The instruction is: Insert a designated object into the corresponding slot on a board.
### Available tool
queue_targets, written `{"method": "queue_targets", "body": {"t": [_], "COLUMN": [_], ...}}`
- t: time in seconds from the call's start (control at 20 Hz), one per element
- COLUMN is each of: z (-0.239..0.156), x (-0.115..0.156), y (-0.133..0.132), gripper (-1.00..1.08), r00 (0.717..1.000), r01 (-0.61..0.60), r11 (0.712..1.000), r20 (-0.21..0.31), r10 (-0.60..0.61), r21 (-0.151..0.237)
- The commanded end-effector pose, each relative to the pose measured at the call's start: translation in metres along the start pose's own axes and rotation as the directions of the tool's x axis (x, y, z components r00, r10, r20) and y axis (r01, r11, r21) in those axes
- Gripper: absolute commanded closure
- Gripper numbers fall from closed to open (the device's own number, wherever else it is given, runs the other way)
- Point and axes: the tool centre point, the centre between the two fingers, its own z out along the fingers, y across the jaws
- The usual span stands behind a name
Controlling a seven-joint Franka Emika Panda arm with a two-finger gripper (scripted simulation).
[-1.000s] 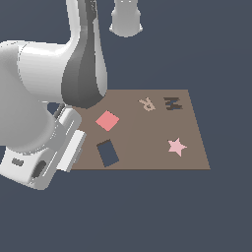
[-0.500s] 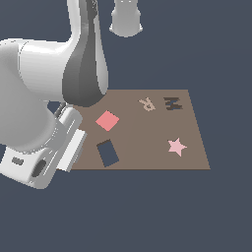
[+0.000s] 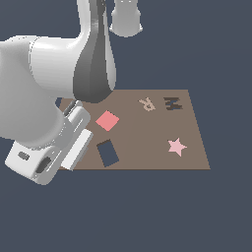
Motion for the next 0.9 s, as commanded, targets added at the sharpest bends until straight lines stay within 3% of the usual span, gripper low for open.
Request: {"method": "queue_targets", "body": {"t": [0.0,0.4,0.85], "z": [-0.001,-0.003,-0.005], "x": [0.005,0.029,0.064], "y": [-0.004,-0.021,-0.033], "gripper": [1.08,1.08,1.08], "r00": [0.999,0.969,0.876], "r01": [-0.046,-0.248,-0.483], "r11": [0.999,0.969,0.876], "r20": [0.000,-0.001,-0.002], "r10": [0.046,0.248,0.483], "r21": [-0.001,-0.001,-0.001]}}
